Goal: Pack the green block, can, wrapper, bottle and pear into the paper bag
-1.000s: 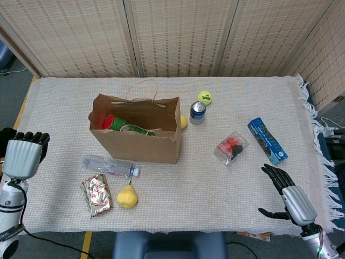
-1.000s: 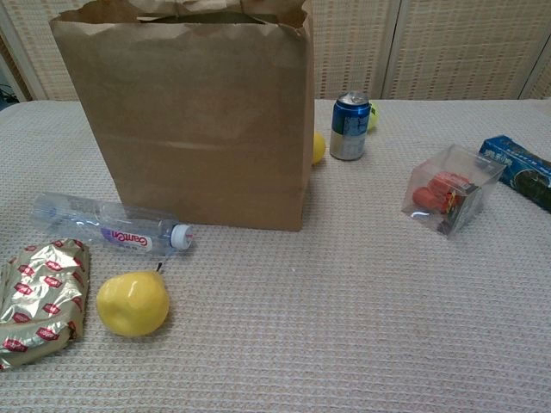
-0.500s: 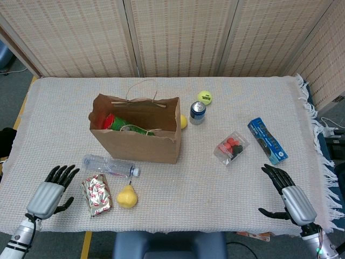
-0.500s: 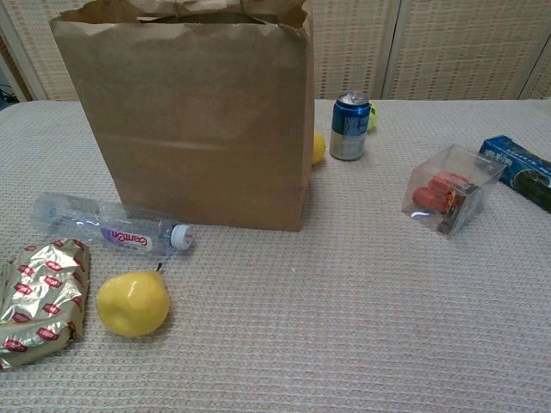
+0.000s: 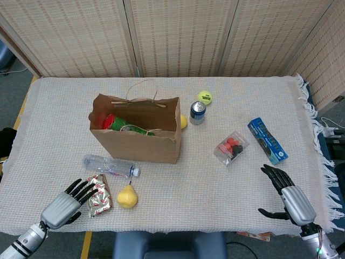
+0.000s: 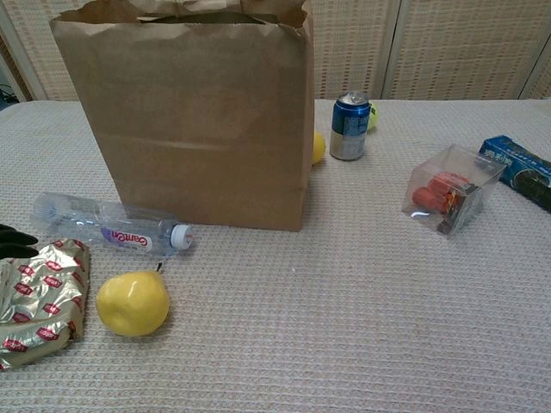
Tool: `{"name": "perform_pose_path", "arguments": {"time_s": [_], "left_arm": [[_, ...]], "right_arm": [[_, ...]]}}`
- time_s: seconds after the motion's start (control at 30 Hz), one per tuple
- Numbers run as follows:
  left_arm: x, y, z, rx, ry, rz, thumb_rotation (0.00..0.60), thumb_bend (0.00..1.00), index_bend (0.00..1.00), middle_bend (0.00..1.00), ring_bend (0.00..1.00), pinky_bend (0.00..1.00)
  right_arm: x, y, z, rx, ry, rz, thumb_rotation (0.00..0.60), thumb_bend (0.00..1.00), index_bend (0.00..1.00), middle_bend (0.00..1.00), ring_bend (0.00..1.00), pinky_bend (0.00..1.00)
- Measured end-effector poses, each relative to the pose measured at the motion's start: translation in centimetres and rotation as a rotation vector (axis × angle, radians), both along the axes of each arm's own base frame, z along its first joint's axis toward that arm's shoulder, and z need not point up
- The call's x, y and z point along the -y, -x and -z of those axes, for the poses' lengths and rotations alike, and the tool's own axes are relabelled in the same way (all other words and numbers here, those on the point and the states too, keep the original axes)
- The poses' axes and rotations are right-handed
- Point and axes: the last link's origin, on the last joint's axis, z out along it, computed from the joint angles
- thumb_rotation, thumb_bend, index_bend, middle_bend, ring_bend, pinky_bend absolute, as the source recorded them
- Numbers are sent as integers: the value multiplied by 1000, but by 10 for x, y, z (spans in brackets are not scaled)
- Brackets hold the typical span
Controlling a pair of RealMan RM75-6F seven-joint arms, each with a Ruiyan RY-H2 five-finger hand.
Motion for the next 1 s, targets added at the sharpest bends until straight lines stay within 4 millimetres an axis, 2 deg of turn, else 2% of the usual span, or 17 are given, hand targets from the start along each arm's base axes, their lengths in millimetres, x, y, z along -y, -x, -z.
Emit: {"name": "perform_pose_path", "arguments": {"time_s": [0.2,0.4,0.6,0.87,1.0], "left_arm": [[-24,7,-9,-154,39,150,600,338,0,0,0,47],[-30,12,-13,-255,64,263,600,340,0,0,0,47],[-33,4,2,-220,74,286,600,341,0,0,0,46],[-51,-14,27,-194,88,333,600,342,0,0,0,46],[-56,-17,35,-215,99,359,600,344,0,0,0,47]], "right_arm": [[0,0,0,1,2,2,600,13,0,0,0,59],[1,0,0,2,0,4,600,12,0,0,0,60],[1,0,0,1,-1,5,600,12,0,0,0,59],[1,0,-1,2,1,9,600,12,0,0,0,60],[2,0,-1,3,-2,9,600,12,0,0,0,59]]}}
